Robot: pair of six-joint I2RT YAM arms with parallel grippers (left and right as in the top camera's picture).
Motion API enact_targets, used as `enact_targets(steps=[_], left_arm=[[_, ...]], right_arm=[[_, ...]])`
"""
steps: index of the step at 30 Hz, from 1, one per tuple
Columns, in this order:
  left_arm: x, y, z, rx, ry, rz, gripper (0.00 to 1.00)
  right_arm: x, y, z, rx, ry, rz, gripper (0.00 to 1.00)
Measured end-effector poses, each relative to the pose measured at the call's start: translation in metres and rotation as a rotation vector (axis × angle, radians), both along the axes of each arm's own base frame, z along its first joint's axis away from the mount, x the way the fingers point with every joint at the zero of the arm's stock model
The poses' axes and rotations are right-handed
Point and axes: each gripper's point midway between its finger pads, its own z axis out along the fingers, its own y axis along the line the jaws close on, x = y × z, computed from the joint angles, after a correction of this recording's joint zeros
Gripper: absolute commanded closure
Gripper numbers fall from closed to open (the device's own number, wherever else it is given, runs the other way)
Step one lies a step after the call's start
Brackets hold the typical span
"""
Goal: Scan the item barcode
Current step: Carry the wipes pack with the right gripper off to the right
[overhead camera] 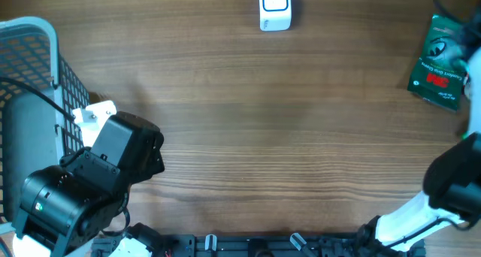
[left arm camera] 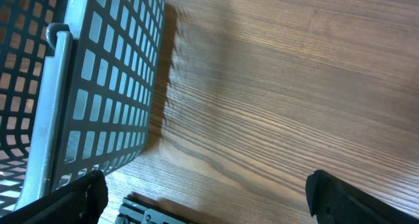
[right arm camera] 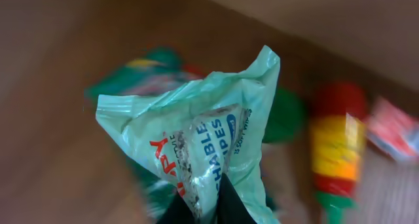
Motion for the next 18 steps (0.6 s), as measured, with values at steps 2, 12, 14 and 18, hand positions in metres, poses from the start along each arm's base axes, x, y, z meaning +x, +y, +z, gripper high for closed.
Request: enact_targets(steps=[2,12,14,18], left_arm=[[0.0,0.0,0.0,0.0,0.0,0.0,0.0],[0.0,0.0,0.0,0.0,0.0,0.0,0.0],[0.0,0.0,0.0,0.0,0.0,0.0,0.0],[0.0,0.0,0.0,0.0,0.0,0.0,0.0]], right_arm=[[-0.025,-0.029,-0.028,0.079,0.008,-0.102,0.95],[0.033,0.011,-0.037,0.196,-0.058,0.454,0.95],[0.039,0.017,-0.049,0.19,-0.025,0.491,0.95],[0.03,0.001,-0.109,0.219,0.111,0.452,0.96]])
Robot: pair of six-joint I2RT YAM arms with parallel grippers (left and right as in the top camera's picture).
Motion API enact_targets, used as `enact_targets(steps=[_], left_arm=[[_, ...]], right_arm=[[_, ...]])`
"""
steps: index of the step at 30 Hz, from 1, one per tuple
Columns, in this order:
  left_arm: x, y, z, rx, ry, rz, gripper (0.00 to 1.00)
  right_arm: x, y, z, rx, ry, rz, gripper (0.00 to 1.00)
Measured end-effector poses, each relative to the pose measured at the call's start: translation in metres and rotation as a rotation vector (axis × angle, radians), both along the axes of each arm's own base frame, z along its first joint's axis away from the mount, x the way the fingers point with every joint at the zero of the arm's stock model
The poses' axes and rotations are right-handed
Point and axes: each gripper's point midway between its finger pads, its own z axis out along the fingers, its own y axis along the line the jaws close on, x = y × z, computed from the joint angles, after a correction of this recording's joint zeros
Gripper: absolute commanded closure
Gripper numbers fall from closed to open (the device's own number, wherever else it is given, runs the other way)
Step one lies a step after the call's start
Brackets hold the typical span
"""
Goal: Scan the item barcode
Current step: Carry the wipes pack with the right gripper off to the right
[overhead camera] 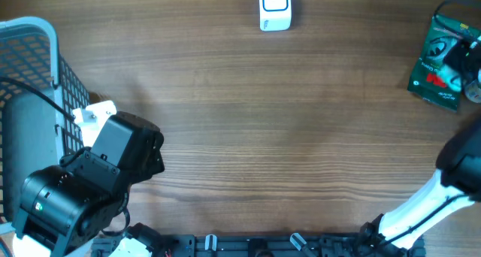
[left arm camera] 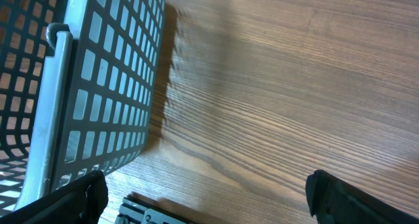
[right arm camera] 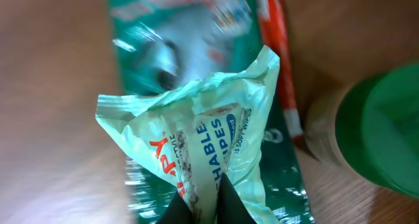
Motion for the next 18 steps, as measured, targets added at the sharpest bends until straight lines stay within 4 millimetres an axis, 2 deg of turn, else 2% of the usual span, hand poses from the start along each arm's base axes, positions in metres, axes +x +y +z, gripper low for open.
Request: enact_targets(steps=[1,3,9,10,11,12,13,15,18], left_arm=[[0.0,0.0,0.0,0.0,0.0,0.0,0.0],[0.0,0.0,0.0,0.0,0.0,0.0,0.0],[0.0,0.0,0.0,0.0,0.0,0.0,0.0],[0.0,0.0,0.0,0.0,0.0,0.0,0.0],[0.0,0.0,0.0,0.0,0.0,0.0,0.0],[0.0,0.0,0.0,0.0,0.0,0.0,0.0],[0.0,0.0,0.0,0.0,0.0,0.0,0.0],[0.0,0.0,0.0,0.0,0.0,0.0,0.0],[0.0,0.0,0.0,0.0,0.0,0.0,0.0]], right_arm=[[-0.008,-0.008,-0.019,-0.005,0.051,-0.018,0.96],[-0.024,-0.025,-0.039,-0.025,0.12,-0.065,0.96],[-0.058,-0.064,-0.039,-0.082,0.172,-0.213,0.95],[-0.064,-0.069,-0.039,-0.089,0.18,-0.244,0.86],[-0.068,-0.072,-0.039,-0.091,0.188,-0.261,0.53],[-0.07,-0.073,-0.039,-0.091,0.193,-0.271,0.12],[-0.073,-0.075,-0.039,-0.091,0.193,-0.293,0.0],[-0.073,-0.075,-0.039,-0.078,0.185,-0.307,0.0],[-0.063,-0.059,-0.036,0.005,0.132,-0.271,0.0]])
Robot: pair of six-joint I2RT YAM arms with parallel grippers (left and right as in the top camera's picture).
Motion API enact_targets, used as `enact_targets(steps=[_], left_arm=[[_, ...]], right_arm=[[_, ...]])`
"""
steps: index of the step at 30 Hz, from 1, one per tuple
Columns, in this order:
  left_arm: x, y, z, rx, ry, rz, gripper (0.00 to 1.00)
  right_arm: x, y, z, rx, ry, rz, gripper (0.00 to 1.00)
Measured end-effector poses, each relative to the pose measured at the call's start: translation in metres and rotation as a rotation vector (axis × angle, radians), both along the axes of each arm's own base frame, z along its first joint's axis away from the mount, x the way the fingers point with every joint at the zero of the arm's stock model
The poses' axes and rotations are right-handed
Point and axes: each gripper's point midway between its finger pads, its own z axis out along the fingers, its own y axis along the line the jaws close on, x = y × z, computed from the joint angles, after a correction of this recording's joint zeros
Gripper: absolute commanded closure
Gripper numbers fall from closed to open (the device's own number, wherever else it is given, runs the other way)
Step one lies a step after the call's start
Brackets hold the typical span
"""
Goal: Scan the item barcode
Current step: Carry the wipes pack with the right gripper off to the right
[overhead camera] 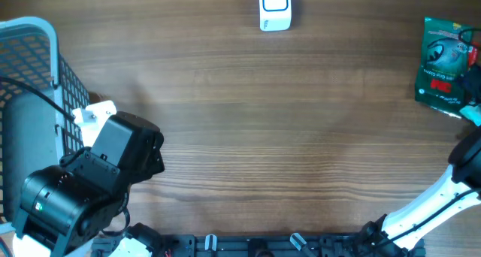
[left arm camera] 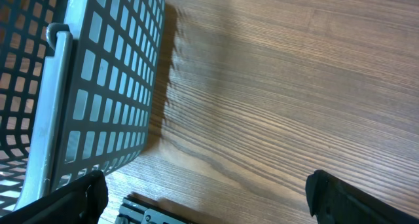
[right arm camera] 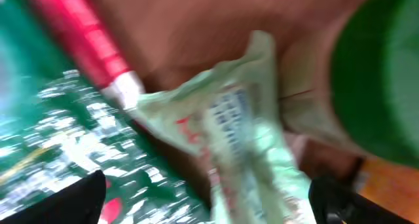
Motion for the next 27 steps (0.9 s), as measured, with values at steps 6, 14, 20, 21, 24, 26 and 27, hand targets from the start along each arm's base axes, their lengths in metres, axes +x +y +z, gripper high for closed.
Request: enact_targets(steps=[6,14,20,21,24,26,27], left_arm=[[0.0,0.0,0.0,0.0,0.0,0.0,0.0],[0.0,0.0,0.0,0.0,0.0,0.0,0.0],[0.0,0.0,0.0,0.0,0.0,0.0,0.0],[0.0,0.0,0.0,0.0,-0.001,0.0,0.0],[0.0,0.0,0.0,0.0,-0.001,0.0,0.0],[0.0,0.0,0.0,0.0,0.0,0.0,0.0],[0.0,0.0,0.0,0.0,0.0,0.0,0.0]], right_arm=[[0.045,0.054,0.126,0.095,-0.401,0.163,0.0],[0.035,0.254,0.327,0.187,-0.814,0.685,0.0],[-0.063,0.352,0.381,0.263,-0.855,0.87,0.0],[-0.08,0.358,0.381,0.279,-0.839,0.866,0.0],[-0.104,0.364,0.378,0.301,-0.815,0.859,0.0],[-0.107,0.365,0.374,0.315,-0.798,0.852,0.0],[-0.108,0.365,0.373,0.32,-0.791,0.85,0.0]])
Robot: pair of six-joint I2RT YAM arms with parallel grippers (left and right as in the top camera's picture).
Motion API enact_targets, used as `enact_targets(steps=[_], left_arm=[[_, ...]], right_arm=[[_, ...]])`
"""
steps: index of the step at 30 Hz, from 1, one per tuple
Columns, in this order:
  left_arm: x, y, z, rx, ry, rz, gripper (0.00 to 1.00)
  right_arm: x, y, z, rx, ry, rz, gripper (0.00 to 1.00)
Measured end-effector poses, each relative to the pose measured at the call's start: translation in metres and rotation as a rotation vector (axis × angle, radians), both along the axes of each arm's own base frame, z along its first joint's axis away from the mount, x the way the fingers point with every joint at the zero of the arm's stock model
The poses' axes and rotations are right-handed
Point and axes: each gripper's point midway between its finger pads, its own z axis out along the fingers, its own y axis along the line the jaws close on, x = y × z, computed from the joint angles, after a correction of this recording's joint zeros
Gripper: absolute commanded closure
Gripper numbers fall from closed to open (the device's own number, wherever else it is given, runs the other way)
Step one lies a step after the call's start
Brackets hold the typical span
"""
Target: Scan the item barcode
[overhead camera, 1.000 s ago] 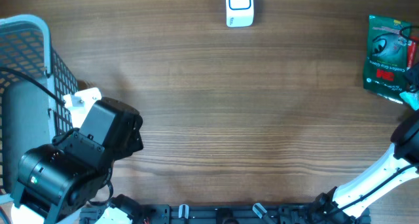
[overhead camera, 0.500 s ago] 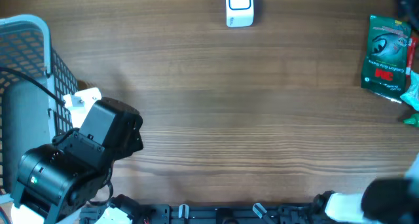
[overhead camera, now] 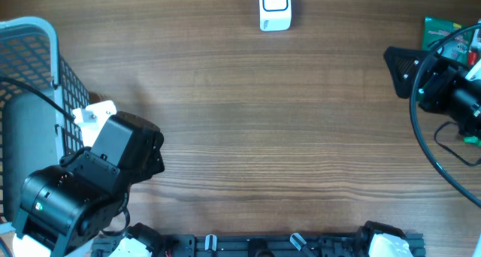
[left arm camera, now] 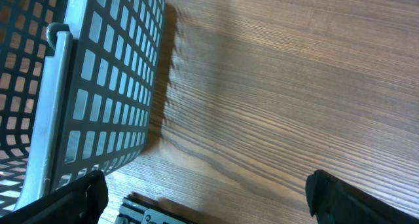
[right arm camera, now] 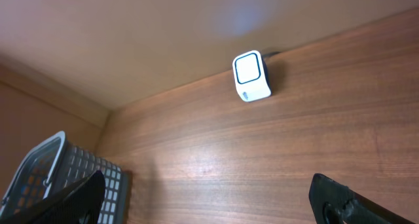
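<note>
The white barcode scanner (overhead camera: 274,7) stands at the table's far edge and also shows in the right wrist view (right arm camera: 252,76). My right gripper (right arm camera: 209,207) is open and empty, facing the scanner from the right side of the table (overhead camera: 400,68). A dark green packet (overhead camera: 437,30) lies partly under that arm. The pale green wipes packet is not in view. My left gripper (left arm camera: 209,198) rests open and empty next to the basket.
A grey mesh basket (overhead camera: 34,77) stands at the left edge, close to the left arm (overhead camera: 90,178); its wall (left arm camera: 98,86) fills the left wrist view. It also appears low left in the right wrist view (right arm camera: 52,171). A black cable (overhead camera: 421,144) loops by the right arm.
My right gripper was open right at the wipes packet among the items at the right edge. Now it is turned away from them, facing the scanner across the table. The left arm has not moved.
My right gripper was shut on the pale green wipes packet above the items at the right. It still held it over the dark green packet. Then its jaws were open with the packet loose beside a red tube. Now it is empty and faces the scanner.
</note>
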Motion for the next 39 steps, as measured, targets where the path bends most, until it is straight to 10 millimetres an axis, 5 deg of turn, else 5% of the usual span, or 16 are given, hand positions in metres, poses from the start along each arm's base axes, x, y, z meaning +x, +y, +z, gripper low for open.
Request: enact_targets(steps=[4,11,14,19,25,30,34,39], left_arm=[[0.0,0.0,0.0,0.0,0.0,0.0,0.0],[0.0,0.0,0.0,0.0,0.0,0.0,0.0],[0.0,0.0,0.0,0.0,0.0,0.0,0.0],[0.0,0.0,0.0,0.0,0.0,0.0,0.0],[0.0,0.0,0.0,0.0,-0.001,0.0,0.0],[0.0,0.0,0.0,0.0,-0.001,0.0,0.0],[0.0,0.0,0.0,0.0,0.0,0.0,0.0],[0.0,0.0,0.0,0.0,0.0,0.0,0.0]], right_arm=[[0.001,0.0,-0.002,0.003,0.01,0.0,0.0],[0.006,-0.005,-0.04,-0.038,0.07,-0.041,0.0],[0.001,0.002,-0.042,-0.086,-0.048,-0.036,0.0],[-0.039,0.019,-0.041,-0.142,-0.348,-0.029,0.0],[-0.06,0.008,-0.096,-0.173,-0.515,-0.117,0.0],[-0.072,0.003,-0.092,-0.178,-0.74,-0.168,0.0],[-0.072,-0.003,-0.091,-0.177,-0.85,-0.215,0.0],[-0.055,-0.004,-0.123,-0.169,-0.876,-0.227,0.0]])
